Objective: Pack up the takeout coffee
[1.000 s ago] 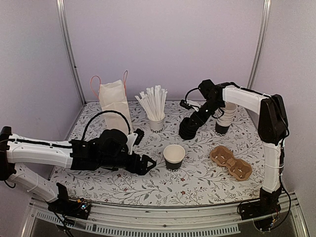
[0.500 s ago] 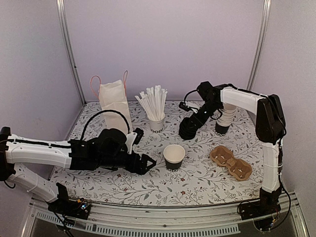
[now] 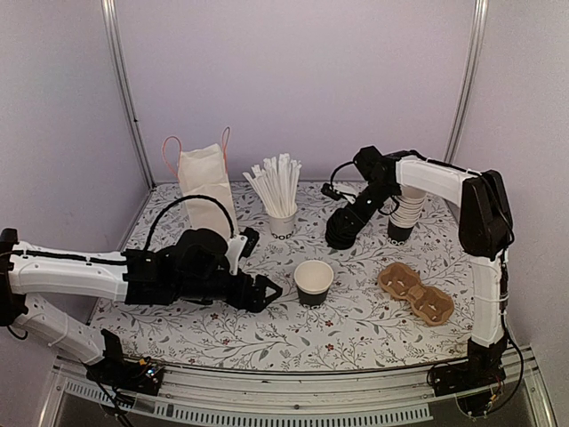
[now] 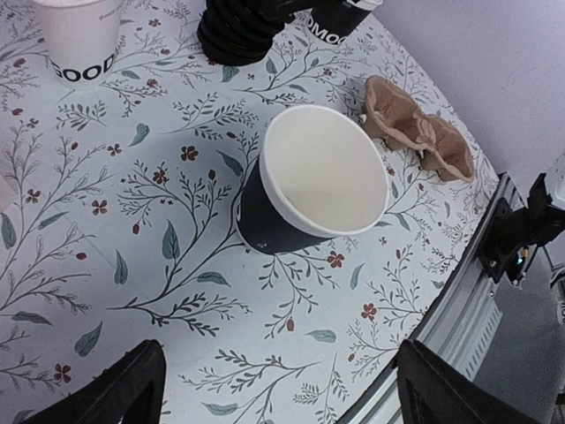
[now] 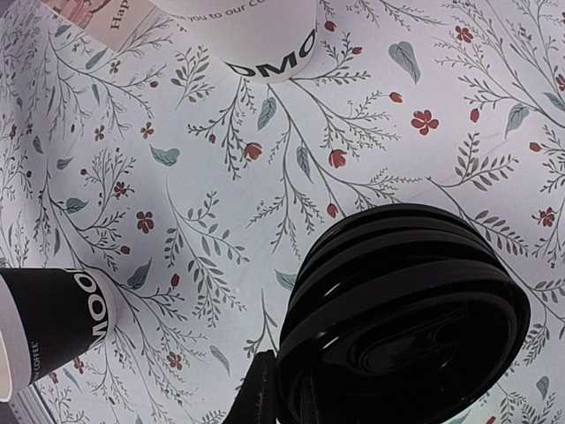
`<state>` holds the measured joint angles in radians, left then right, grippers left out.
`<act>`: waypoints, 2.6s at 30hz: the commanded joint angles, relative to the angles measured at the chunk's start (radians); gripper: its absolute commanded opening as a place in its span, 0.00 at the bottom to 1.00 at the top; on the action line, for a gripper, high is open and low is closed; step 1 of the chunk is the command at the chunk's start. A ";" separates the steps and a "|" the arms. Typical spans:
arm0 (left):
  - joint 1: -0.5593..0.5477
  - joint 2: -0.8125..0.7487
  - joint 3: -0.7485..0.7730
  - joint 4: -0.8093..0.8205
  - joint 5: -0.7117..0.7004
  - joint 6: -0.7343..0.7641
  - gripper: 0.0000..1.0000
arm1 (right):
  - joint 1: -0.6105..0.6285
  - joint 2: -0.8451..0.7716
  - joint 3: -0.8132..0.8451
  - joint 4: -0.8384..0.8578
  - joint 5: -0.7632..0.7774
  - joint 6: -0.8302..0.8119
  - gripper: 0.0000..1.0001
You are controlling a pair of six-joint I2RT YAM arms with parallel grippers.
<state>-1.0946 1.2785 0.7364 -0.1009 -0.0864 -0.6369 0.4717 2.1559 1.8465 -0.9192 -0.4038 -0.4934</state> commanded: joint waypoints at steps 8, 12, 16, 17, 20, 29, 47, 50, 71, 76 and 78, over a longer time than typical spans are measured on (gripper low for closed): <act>0.003 0.067 0.151 -0.002 -0.085 0.141 0.92 | 0.027 -0.244 -0.012 -0.068 -0.212 -0.035 0.03; -0.036 0.082 0.185 0.101 -0.184 0.262 0.93 | 0.083 -0.319 -0.074 -0.083 -0.353 -0.073 0.03; -0.103 0.070 0.157 0.307 -0.309 0.469 0.96 | 0.094 -0.345 -0.034 -0.163 -0.604 -0.115 0.03; -0.115 0.066 0.146 0.358 -0.330 0.511 0.97 | 0.094 -0.350 -0.029 -0.187 -0.667 -0.129 0.03; -0.149 0.047 0.129 0.471 -0.384 0.615 1.00 | 0.096 -0.359 -0.026 -0.264 -0.840 -0.207 0.04; -0.210 0.035 0.129 0.669 -0.398 0.915 1.00 | 0.097 -0.352 -0.028 -0.416 -1.062 -0.404 0.04; -0.205 0.178 0.357 0.450 -0.343 1.211 0.96 | 0.097 -0.388 -0.065 -0.447 -1.164 -0.438 0.03; -0.198 0.182 0.374 0.389 -0.304 1.219 0.93 | 0.098 -0.393 -0.067 -0.441 -1.186 -0.434 0.02; -0.131 0.225 0.389 0.435 -0.227 1.214 0.83 | 0.098 -0.501 -0.297 0.091 -1.369 0.061 0.00; -0.129 0.242 0.391 0.451 -0.243 1.217 0.83 | 0.097 -0.511 -0.364 0.261 -1.415 0.250 0.00; -0.127 0.251 0.392 0.455 -0.239 1.219 0.84 | 0.097 -0.511 -0.366 0.271 -1.416 0.264 0.00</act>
<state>-1.2304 1.5047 1.0988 0.3004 -0.3481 0.5766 0.5663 1.6676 1.4948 -0.8028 -1.5520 -0.3519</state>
